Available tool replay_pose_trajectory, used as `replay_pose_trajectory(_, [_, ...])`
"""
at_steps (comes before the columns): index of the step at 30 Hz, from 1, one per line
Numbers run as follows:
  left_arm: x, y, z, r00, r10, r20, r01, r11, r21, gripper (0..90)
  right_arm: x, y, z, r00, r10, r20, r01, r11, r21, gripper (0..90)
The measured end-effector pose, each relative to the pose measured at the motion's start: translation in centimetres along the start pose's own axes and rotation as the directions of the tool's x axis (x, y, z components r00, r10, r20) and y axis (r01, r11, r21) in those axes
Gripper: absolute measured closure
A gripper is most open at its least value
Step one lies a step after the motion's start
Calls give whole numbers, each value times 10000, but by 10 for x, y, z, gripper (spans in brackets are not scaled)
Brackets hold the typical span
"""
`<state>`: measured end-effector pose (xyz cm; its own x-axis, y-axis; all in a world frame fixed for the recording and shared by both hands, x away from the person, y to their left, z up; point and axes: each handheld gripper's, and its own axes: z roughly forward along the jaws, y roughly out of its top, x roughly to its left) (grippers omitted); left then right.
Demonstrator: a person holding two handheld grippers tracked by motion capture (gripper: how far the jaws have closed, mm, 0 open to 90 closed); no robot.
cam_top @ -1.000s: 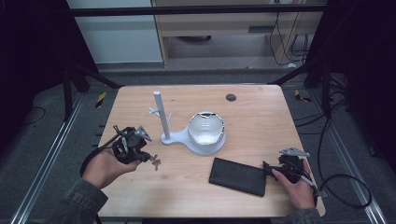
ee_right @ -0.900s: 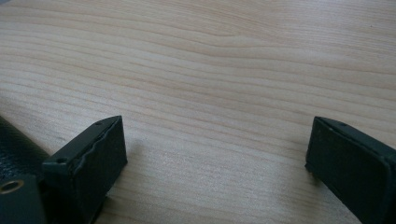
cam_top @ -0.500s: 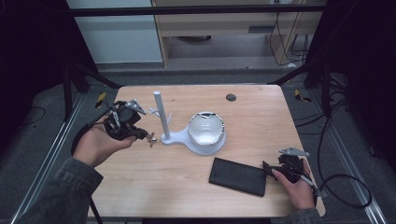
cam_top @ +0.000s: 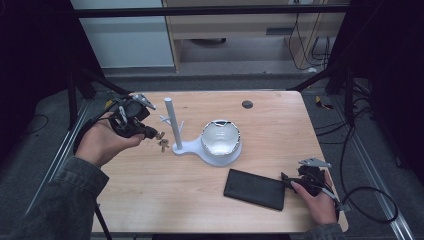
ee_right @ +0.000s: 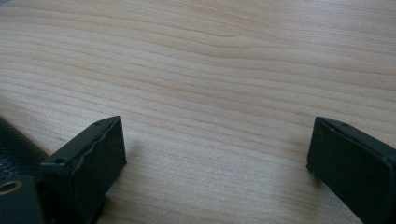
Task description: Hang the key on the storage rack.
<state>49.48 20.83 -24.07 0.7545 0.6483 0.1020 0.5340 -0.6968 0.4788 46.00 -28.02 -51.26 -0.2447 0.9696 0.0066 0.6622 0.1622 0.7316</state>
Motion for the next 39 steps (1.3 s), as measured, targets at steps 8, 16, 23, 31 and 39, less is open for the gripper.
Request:
replay_pose_trajectory(8, [4, 7, -9, 9999, -88, -95, 87, 9999, -108, 883, 0, 0, 0, 10000, 5, 0, -5, 10000, -24, 46])
replay_pose_trajectory(16, [9, 11, -13, 9998, -199, -89, 197, 9996, -186, 882, 0, 0, 0, 10000, -19, 2, 19, 10000, -25, 46])
replay_pose_trajectory(23, [11, 15, -13, 9997, -215, -89, 214, 9996, -193, 882, 0, 0, 0, 10000, -18, 4, 18, 10000, -27, 46])
replay_pose_trajectory(31, [15, 21, -14, 9994, -304, -188, 300, 9993, -240, 883, 0, 0, 0, 10000, -35, 28, 35, 10000, -23, 48])
replay_pose_trajectory(39, [24, 24, -12, 9983, -452, -370, 445, 9988, -181, 883, 0, 0, 0, 10000, -29, 49, 30, 10000, -19, 47])
